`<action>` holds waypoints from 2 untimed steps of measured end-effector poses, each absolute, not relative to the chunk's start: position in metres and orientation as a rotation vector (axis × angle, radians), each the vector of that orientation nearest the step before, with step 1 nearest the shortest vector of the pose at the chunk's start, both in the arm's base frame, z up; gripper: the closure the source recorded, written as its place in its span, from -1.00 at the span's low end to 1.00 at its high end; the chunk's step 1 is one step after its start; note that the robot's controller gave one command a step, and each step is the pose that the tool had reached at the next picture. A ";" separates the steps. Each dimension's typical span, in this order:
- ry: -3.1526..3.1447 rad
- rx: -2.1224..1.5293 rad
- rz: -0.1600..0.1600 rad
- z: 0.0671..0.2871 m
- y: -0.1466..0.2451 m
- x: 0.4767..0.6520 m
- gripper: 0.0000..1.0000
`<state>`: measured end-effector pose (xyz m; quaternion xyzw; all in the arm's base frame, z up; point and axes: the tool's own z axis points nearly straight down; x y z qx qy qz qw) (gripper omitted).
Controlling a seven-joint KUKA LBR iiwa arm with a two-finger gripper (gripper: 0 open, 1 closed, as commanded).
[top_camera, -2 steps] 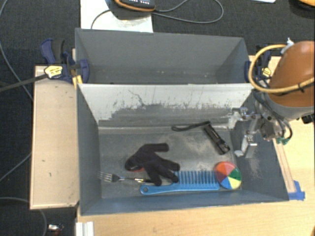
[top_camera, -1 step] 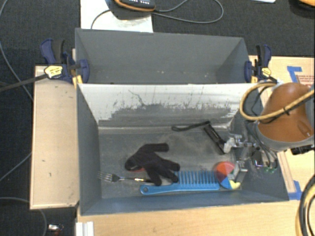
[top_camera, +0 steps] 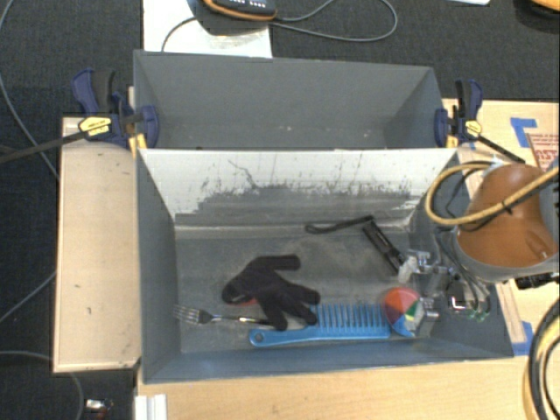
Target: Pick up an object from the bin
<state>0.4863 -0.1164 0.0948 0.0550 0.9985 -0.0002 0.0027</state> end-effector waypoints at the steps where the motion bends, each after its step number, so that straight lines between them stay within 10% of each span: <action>1: 3.129 0.214 -0.001 0.100 -0.117 0.488 -1.00; 2: 3.131 0.123 -0.002 0.072 -0.115 0.497 -1.00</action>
Offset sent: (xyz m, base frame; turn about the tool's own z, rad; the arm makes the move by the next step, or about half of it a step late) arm 0.0100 0.0018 -0.0248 -0.0353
